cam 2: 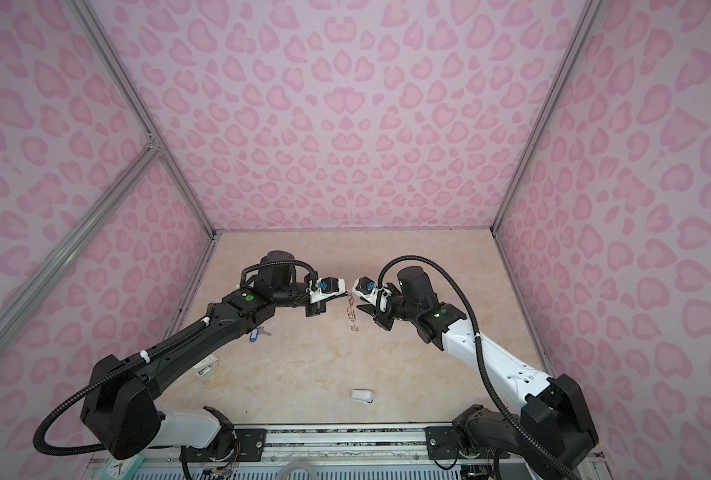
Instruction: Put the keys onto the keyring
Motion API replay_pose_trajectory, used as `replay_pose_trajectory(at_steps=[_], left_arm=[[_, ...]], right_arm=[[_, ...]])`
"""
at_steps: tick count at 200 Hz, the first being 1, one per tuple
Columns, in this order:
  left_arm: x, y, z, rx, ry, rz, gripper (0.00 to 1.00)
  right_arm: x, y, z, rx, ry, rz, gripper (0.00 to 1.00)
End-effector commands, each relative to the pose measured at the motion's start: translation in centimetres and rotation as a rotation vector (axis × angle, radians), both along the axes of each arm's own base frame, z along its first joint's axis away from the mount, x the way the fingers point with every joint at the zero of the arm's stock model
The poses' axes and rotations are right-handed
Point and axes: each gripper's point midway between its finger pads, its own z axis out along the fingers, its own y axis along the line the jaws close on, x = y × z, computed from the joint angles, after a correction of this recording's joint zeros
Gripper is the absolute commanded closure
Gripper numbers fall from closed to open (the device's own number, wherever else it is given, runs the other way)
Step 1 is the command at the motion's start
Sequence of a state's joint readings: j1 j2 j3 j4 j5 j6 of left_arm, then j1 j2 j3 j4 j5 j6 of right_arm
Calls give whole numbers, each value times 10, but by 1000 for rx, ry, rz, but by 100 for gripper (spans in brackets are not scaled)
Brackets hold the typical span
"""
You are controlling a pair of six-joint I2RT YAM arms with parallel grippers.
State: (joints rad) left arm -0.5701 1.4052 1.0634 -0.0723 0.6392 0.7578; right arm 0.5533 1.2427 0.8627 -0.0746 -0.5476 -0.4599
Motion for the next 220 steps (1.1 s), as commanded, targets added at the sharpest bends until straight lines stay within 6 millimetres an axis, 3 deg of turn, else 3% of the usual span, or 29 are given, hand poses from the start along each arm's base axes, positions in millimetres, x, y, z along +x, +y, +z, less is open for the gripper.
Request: replay_pose_trajectory(at_steps=[1, 77, 162, 220], left_arm=[[4, -5, 19, -98, 0, 3, 97], [9, -5, 37, -269, 24, 32, 97], [-3, -2, 37, -293, -7, -23, 97], [-12, -1, 34, -283, -16, -81, 97]], right_arm=[[13, 5, 25, 73, -111, -52, 76], [18, 13, 58, 160, -205, -60, 76], [17, 22, 53, 148, -132, -15, 86], [7, 26, 51, 156, -72, 72, 92]])
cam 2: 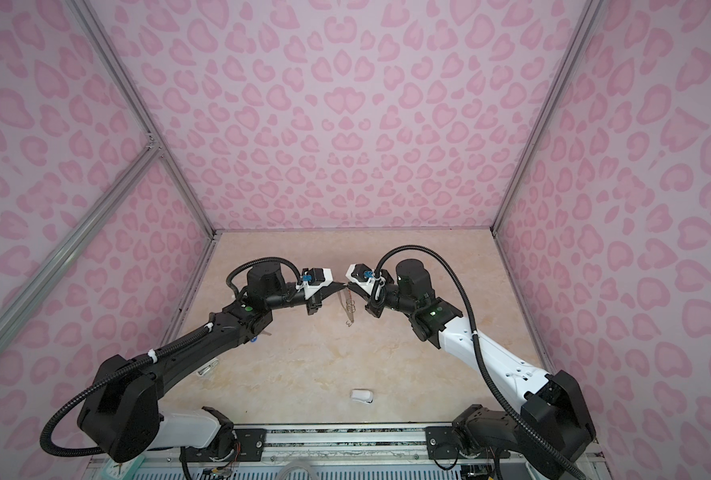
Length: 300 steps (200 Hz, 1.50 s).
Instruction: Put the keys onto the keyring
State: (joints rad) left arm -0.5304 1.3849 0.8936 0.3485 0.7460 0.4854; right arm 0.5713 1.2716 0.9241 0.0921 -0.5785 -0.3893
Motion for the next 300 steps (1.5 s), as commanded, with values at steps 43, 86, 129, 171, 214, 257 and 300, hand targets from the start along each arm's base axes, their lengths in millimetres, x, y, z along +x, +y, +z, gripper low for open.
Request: replay_pose_trajectory(at_steps=[43, 86, 129, 171, 214, 257, 300], left_arm=[[-22, -4, 16, -37, -63, -139, 97], [-22, -2, 7, 4, -63, -133, 93], [-28, -2, 5, 28, -64, -176, 97], [-30, -2, 3, 38, -62, -189, 97], [-30, -3, 2, 44, -59, -193, 97], [-31, -3, -3, 57, -36, -205, 97], [-17, 1, -2, 93, -85, -109, 72]], right_arm=[[-14, 7, -10, -20, 103, 121, 100], [-14, 2, -12, -24, 103, 114, 100], [-13, -5, -15, -46, 104, 100, 90], [-14, -6, -18, -60, 110, 112, 86], [-14, -6, -14, -54, 91, 118, 92], [-15, -5, -11, -41, 80, 125, 95], [-17, -6, -22, -86, 137, 132, 100]])
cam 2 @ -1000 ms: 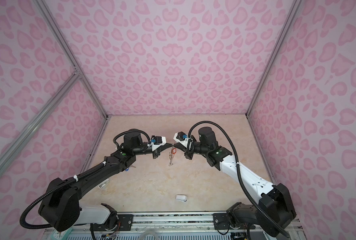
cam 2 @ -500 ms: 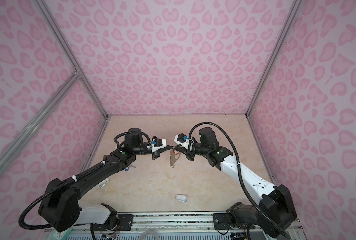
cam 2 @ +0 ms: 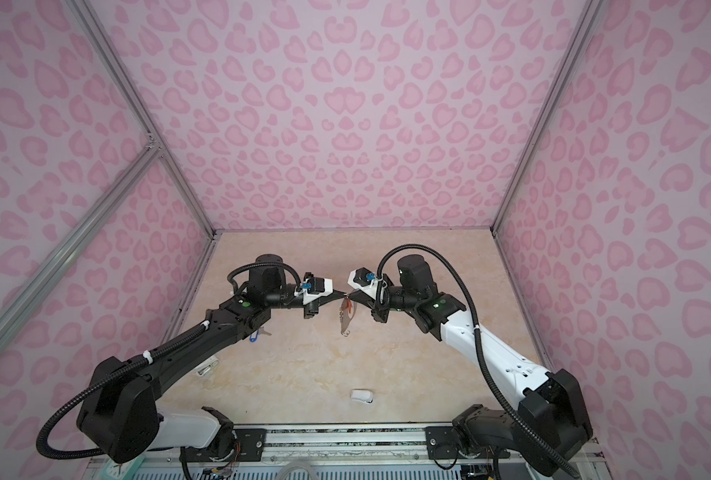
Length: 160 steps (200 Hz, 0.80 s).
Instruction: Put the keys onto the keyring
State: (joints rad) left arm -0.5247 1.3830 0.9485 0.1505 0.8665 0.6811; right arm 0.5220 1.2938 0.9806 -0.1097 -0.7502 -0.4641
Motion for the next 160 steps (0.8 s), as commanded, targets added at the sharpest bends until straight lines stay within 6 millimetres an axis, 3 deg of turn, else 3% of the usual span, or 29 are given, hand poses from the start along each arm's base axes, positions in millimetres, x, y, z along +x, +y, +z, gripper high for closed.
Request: replay_pose_trajectory(at_steps=[1, 38, 67, 160], left_arm=[[6, 3, 6, 11, -42, 44, 71], [23, 15, 13, 86, -186, 167, 67], [18, 11, 9, 170, -259, 159, 69], [13, -7, -23, 368, -316, 110, 73]], right_arm=[[1, -2, -6, -33, 24, 1, 100], [-1, -7, -26, -135, 103, 4, 100], [1, -6, -32, -168, 140, 8, 100], [-2, -4, -36, -191, 159, 25, 100]])
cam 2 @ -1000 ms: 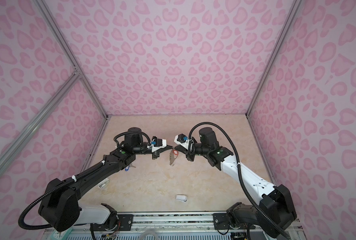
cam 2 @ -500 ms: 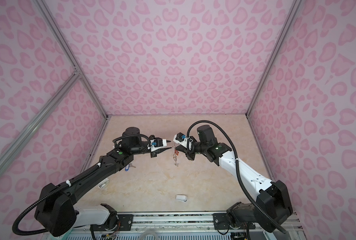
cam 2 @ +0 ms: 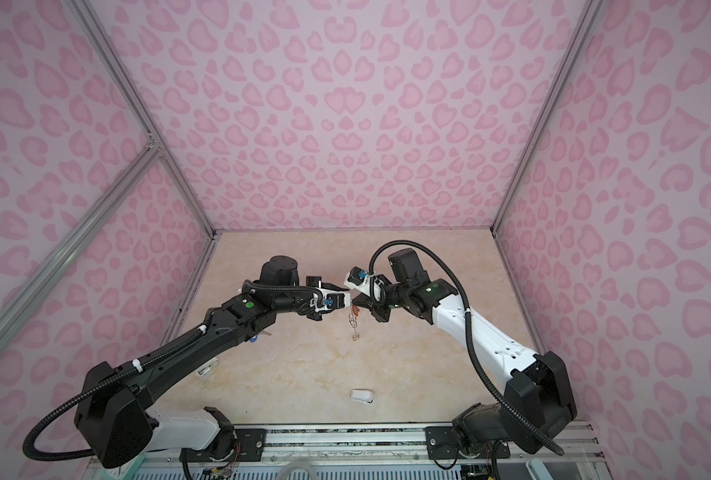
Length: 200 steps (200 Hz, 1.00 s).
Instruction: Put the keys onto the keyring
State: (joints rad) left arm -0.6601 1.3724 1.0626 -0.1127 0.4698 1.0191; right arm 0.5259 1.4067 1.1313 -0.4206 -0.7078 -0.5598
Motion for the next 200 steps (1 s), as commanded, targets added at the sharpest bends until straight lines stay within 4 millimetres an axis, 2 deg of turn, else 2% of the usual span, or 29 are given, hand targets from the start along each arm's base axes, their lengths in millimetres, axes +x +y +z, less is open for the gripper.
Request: replay_pose_trajectory(at_steps=[1, 62, 105, 136, 164, 200], left_arm=[[3, 2, -10, 73, -23, 10, 73], [7, 1, -22, 128, -18, 15, 80], [5, -2, -23, 134, -10, 3, 81], [4, -3, -22, 124, 0, 2, 97], [4, -6, -15, 44, 53, 5, 97], [5, -7, 0, -116, 151, 7, 97]], right_arm=[[-2, 1, -3, -7, 17, 9, 100], [-4, 3, -3, -4, 12, 21, 100], [-4, 5, -1, -6, 8, 27, 100], [-3, 4, -2, -17, -5, 21, 100], [6, -8, 3, -67, -136, -19, 82], [13, -23, 18, -24, -289, -128, 77]])
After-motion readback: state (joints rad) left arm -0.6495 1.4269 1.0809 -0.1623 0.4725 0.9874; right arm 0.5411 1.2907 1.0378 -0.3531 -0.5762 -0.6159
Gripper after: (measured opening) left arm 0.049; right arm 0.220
